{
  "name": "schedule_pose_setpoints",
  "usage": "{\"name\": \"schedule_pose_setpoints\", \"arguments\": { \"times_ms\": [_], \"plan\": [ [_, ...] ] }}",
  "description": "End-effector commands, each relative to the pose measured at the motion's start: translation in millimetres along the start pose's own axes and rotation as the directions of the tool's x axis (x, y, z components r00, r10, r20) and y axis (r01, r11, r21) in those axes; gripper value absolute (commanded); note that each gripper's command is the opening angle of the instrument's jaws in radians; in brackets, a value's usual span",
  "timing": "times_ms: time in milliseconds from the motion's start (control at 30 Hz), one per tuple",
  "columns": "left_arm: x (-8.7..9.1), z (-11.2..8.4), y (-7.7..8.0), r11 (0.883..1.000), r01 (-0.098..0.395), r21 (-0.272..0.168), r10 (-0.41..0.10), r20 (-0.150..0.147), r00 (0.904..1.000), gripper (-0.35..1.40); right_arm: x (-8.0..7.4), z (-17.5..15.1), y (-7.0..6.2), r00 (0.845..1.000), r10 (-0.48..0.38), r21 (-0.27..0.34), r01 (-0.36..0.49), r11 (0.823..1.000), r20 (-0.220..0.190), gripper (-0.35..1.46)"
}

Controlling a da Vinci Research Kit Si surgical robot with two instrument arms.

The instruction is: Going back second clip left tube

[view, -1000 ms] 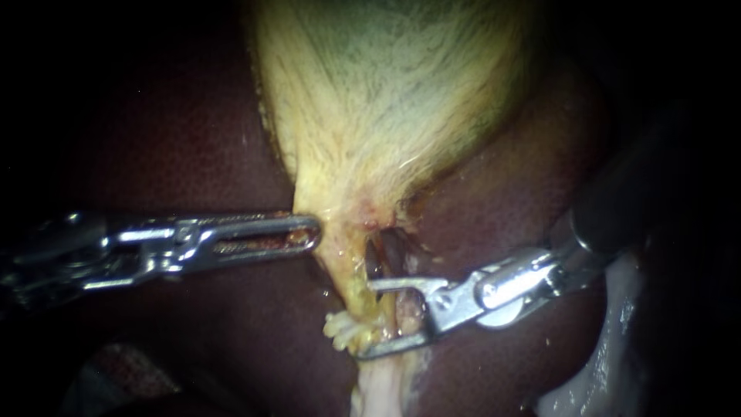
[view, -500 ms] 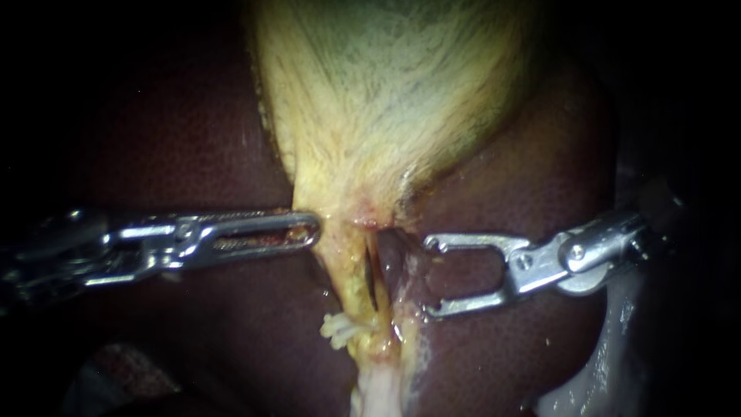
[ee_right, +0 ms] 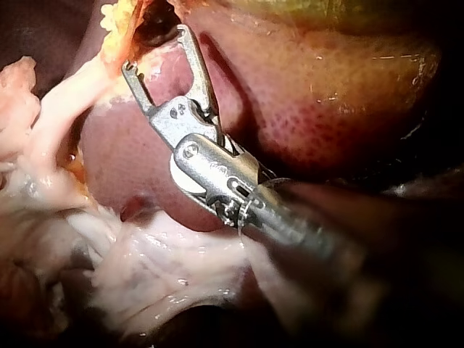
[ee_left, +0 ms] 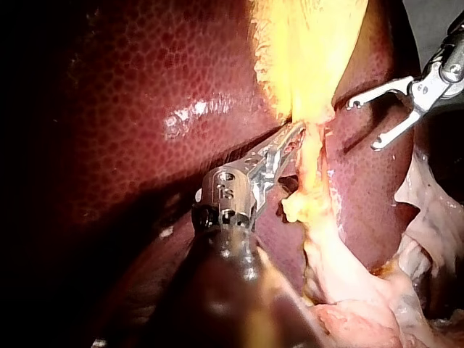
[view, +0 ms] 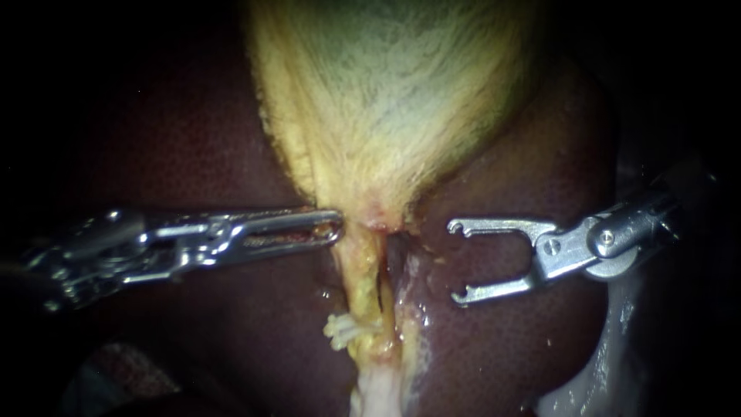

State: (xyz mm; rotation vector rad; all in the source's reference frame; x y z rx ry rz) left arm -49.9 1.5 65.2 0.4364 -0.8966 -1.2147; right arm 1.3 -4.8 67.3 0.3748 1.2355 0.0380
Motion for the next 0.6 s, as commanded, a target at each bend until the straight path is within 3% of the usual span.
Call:
{"name": "schedule_pose_setpoints", "arguments": {
  "times_ms": [33, 600],
  "plan": [
    [0.0, 0.1, 0.0, 1.000, -0.002, 0.000, 0.002, -0.002, 1.0000, -0.35, 0.0, 0.0, 0.0, 1.000, 0.000, 0.000, 0.000, 1.000, 0.000, 0.60],
    [0.0, 0.4, 0.1, 1.000, -0.002, 0.000, 0.002, -0.002, 1.0000, -0.35, 0.1, -0.1, -0.2, 1.000, 0.000, 0.000, 0.000, 1.000, 0.000, 0.60]
  ]
}}
